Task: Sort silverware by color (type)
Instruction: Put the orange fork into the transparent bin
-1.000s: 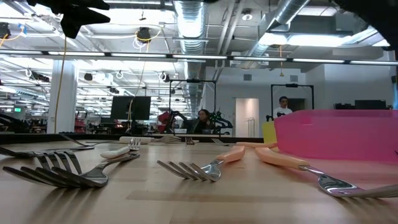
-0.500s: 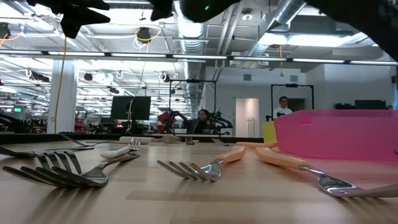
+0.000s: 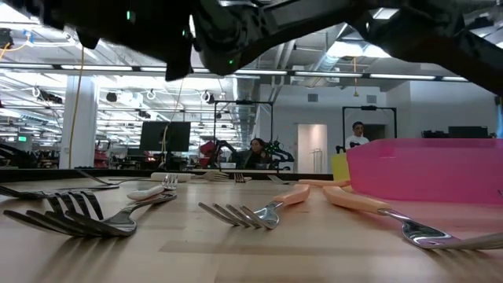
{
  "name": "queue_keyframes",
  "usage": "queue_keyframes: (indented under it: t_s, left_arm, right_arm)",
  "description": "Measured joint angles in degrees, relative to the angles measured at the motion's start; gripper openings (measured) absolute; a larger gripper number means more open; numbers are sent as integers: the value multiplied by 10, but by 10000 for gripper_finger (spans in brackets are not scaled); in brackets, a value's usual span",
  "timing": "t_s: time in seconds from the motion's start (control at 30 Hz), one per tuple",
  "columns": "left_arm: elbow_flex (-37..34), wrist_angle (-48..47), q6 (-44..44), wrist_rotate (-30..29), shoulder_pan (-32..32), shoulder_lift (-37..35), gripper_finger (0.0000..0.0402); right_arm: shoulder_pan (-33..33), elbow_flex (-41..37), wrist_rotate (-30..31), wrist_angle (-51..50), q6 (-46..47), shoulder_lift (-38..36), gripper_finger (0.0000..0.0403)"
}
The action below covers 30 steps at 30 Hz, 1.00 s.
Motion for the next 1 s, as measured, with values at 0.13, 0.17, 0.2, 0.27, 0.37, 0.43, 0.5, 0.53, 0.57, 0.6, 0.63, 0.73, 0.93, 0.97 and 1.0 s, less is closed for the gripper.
queue_keyframes:
  t_s: [0.13,0.17,0.2,0.27,0.37,0.43,0.5,0.53,0.57,0.6,0.63,0.73,0.93,0.97,1.0]
  left_arm:
    - [0,-1,-1,0,0,0,151]
    - [0,-1,-3,0,0,0,151]
    - [0,-1,-4,0,0,0,151]
    - [0,-2,-4,0,0,0,151]
    - [0,-3,-4,0,0,0,151]
    - [0,-3,-4,0,0,0,151]
    - [0,-3,-3,0,0,0,151]
    - [0,-3,-3,0,0,0,151]
    - [0,-3,-3,0,0,0,151]
    - [0,-3,-3,0,0,0,151]
    - [0,-3,-3,0,0,0,151]
    - [0,-3,-3,0,0,0,151]
    - [0,-3,0,0,0,0,151]
    - [0,-3,0,0,0,0,151]
    - [0,-3,0,0,0,0,151]
  right_arm:
    - [0,0,0,-40,-59,0,64]
    - [0,0,0,-52,-71,0,64]
    - [1,0,0,-64,-83,0,64]
    - [2,0,0,-82,-102,0,64]
    - [0,0,0,-84,-105,0,64]
    - [-3,0,0,-84,-105,0,64]
    - [-4,0,0,-85,-106,0,64]
    - [-6,0,0,-85,-105,0,64]
    - [-7,0,0,-86,-105,0,64]
    - [-8,0,0,-86,-105,-1,64]
    - [-9,0,0,-87,-105,-1,64]
    - [-11,0,0,-88,-105,-1,64]
    - [-14,0,-2,-94,-105,-1,64]
    - [-14,0,-3,-94,-106,-1,64]
    - [-14,0,-6,-97,-110,-1,64]
